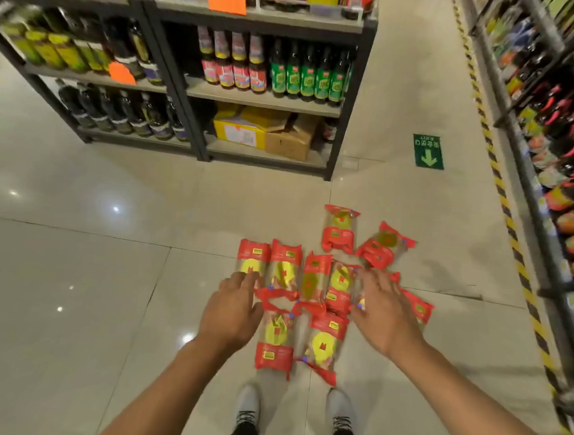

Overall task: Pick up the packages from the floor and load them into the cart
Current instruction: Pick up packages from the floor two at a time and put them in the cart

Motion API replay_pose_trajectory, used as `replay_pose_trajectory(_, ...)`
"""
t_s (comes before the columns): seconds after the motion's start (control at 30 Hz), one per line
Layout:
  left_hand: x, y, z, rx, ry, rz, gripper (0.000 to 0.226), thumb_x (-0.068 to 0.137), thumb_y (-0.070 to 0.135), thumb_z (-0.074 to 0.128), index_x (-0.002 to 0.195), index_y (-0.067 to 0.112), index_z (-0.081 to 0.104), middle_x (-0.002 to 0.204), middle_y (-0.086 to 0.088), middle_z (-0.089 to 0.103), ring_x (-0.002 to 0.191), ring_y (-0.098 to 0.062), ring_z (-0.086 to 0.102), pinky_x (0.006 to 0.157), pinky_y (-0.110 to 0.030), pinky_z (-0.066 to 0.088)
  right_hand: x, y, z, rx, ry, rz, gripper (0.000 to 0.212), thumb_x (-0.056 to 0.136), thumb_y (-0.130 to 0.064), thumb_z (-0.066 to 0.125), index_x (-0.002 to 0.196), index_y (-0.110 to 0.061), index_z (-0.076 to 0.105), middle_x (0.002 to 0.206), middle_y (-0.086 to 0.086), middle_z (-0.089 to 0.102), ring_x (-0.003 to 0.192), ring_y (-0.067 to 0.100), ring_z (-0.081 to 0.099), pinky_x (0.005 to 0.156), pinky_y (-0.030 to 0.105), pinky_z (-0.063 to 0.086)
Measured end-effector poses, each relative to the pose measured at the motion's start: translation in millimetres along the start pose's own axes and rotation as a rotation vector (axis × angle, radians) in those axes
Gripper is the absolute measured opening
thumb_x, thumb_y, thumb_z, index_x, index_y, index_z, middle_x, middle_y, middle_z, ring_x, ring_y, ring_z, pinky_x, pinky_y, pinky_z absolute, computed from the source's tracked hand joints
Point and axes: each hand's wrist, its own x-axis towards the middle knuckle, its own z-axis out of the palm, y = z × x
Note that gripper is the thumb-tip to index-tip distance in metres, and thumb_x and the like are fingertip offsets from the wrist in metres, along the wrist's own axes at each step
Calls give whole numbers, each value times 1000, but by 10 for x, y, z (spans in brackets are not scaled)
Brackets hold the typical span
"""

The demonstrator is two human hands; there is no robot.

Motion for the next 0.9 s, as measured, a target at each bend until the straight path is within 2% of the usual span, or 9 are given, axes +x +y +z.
replay_pose_trajectory(0.1,313,-355,440,10,-78,42,62,94,34,51,152,17,35,145,-11,48,128,-33,48,101,-44,47,184,39,589,47,-28,67,68,87,-31,61,150,-18,37,149,12,42,133,34,46,105,50,43)
replay_pose_trajectory(0.2,641,-716,991,26,-142,75,59,95,28,57,149,14,40,144,-12,50,126,-34,50,100,-44,48,408,174,1290,56,-117,97,69,90,-29,60,152,-18,33,155,11,36,139,32,39,112,42,37)
replay_pose_trajectory(0.3,969,-1041,1676,60,-203,61,59,97,28,56,151,13,39,148,-13,47,133,-34,46,104,-44,44,637,402,2037,28,-201,157,68,94,-30,59,154,-17,28,159,12,30,141,32,37,109,38,36)
replay_pose_trajectory(0.47,1535,-1580,3227,24,-258,35,56,96,28,57,148,12,43,145,-16,50,132,-37,45,103,-47,44,1055,1013,3654,103,-220,208,69,88,-23,68,148,-9,40,145,19,44,123,43,51,98,46,45)
replay_pose_trajectory(0.57,1834,-1932,4226,8,-292,-2,56,98,33,57,148,11,43,144,-17,49,132,-38,44,103,-48,43,1296,1387,4638,150,-264,286,67,87,-25,66,148,-15,39,145,15,41,126,40,47,100,47,45)
replay_pose_trajectory(0.67,2072,-2272,5061,-34,-327,-50,58,99,36,56,150,14,40,147,-18,45,133,-41,42,105,-51,40,1509,1741,5464,228,-249,357,69,87,-27,66,149,-20,38,147,17,36,128,43,44,104,50,43)
replay_pose_trajectory(0.8,2299,-2685,5830,-79,-349,-166,66,99,51,50,156,30,25,154,-20,29,136,-49,35,109,-57,36,1765,2135,6263,344,-201,531,77,89,-34,68,154,-31,27,148,22,29,129,48,40,105,52,39)
replay_pose_trajectory(0.87,2371,-2845,6101,-154,-351,-169,69,96,58,50,155,37,21,156,-18,25,134,-49,40,109,-57,40,1858,2301,6525,431,-146,595,79,88,-38,69,154,-39,25,147,21,32,131,47,41,108,51,38)
replay_pose_trajectory(0.9,2416,-2896,6228,-218,-339,-149,70,93,64,49,153,41,21,155,-14,25,130,-44,48,107,-55,44,1902,2381,6621,488,-102,603,80,88,-36,71,154,-40,26,145,20,35,131,43,42,110,48,37)
